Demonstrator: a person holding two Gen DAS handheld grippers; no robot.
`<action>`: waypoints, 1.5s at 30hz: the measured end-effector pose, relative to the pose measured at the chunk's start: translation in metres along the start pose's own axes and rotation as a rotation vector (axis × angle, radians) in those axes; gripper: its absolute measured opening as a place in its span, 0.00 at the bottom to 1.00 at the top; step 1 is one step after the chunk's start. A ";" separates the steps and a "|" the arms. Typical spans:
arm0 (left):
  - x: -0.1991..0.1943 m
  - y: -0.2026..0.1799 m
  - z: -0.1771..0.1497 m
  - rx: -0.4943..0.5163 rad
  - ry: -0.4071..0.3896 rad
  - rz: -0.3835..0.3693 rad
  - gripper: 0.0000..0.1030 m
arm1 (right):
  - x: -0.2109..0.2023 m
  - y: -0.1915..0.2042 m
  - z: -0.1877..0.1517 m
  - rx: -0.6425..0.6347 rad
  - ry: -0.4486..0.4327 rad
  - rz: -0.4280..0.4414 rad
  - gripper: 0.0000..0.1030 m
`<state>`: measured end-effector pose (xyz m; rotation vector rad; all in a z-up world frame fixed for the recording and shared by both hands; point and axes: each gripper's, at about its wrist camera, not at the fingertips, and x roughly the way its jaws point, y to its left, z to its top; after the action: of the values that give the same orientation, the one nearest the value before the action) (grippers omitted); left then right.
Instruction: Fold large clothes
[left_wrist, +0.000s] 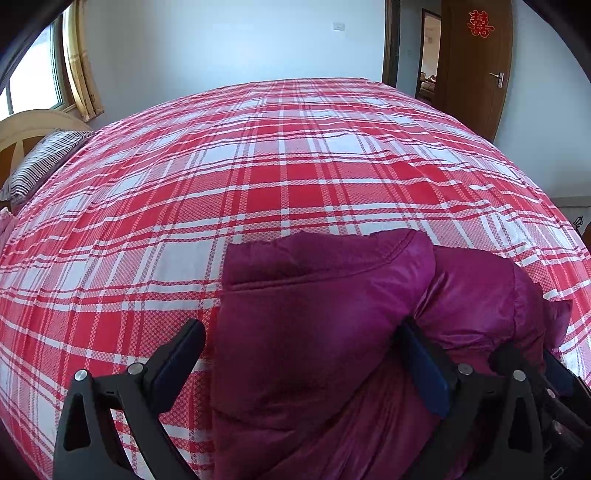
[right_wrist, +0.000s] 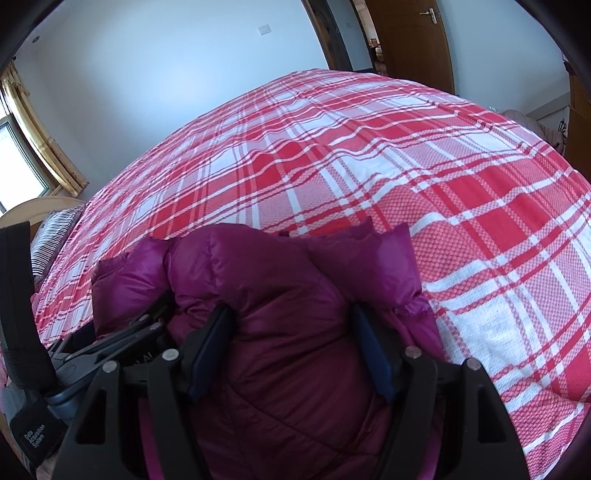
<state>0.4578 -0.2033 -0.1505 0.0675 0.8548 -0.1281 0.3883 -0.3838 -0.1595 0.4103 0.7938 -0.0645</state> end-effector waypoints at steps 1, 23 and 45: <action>0.000 0.000 0.000 -0.002 0.001 -0.002 0.99 | 0.001 0.001 0.000 -0.002 0.004 -0.002 0.70; -0.084 0.063 -0.099 -0.159 -0.030 -0.521 0.99 | -0.053 -0.065 0.010 0.051 -0.130 0.081 0.84; -0.121 0.031 -0.085 -0.024 -0.146 -0.628 0.39 | -0.049 -0.048 -0.003 -0.074 -0.042 0.257 0.17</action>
<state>0.3199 -0.1532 -0.1148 -0.2334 0.7077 -0.7030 0.3417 -0.4314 -0.1433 0.4369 0.6945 0.1949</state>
